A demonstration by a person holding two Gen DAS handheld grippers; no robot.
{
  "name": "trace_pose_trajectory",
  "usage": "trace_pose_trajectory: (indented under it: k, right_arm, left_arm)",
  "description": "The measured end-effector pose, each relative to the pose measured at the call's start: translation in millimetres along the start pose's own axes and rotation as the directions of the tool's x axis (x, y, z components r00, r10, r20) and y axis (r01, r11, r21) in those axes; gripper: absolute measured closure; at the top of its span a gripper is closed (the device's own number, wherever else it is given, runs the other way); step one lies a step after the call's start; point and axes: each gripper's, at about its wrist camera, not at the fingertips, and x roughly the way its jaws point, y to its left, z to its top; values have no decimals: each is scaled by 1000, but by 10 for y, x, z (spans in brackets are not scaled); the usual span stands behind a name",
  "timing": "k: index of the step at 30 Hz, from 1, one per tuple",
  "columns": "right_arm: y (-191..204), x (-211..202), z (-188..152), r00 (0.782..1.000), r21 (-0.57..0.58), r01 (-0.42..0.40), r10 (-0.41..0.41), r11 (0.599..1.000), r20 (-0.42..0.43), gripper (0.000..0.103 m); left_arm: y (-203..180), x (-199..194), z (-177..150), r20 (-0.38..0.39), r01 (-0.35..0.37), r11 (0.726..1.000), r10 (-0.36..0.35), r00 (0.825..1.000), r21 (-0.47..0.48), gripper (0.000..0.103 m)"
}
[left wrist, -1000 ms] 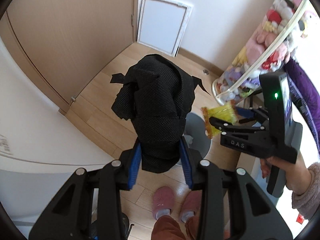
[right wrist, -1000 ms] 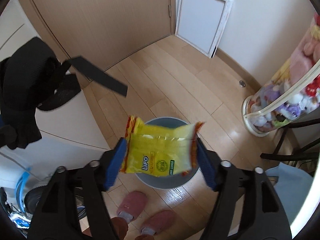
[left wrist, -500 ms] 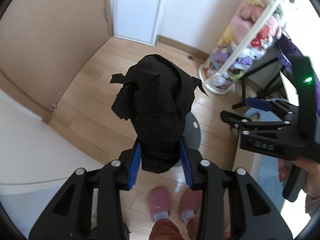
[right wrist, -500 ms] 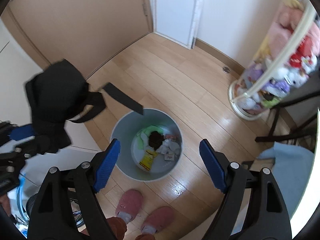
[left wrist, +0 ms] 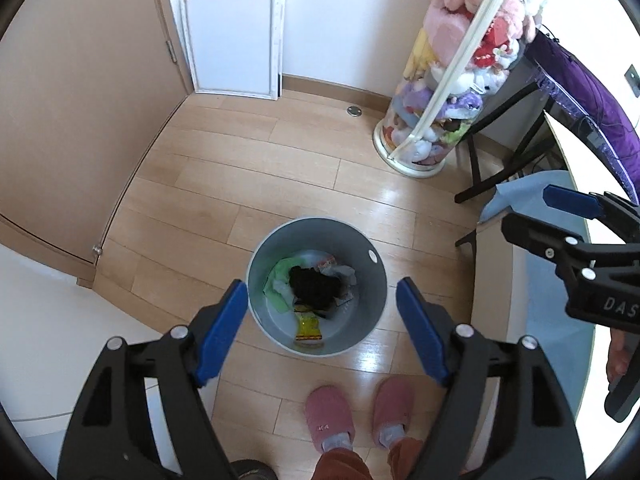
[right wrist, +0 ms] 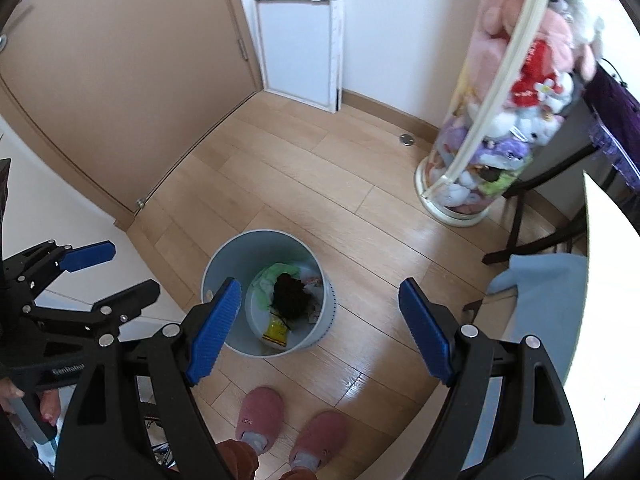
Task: Collect trash
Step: 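Move both open tools back over the mat toward the red envelope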
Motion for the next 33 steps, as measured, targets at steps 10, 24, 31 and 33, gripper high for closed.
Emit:
trace_pose_trajectory:
  k: [10,24,31,33]
  right_arm:
    - [-577,-771,-210,994,230,71,-87,971,62,25]
    - [-2096,-2738,-1776,888,720,343,-458,603,-39,25]
    - [-2656,-3659,-2851,814,834,412,-560,366,-156,25]
    - [-2808,-3916,-3132,787,860,416,-590,295,-178,25]
  left_arm:
    - [-607,-392,261,-7,36,982,-36,999,187,26]
    - [-2946,-1162,569,-48,246,736,-279,959,631,26]
    - [-4239,-1627,308,-106,302,565,-352,930,767,26]
    - [-4616,-1760,188,-124,311,513,-366,922,800,26]
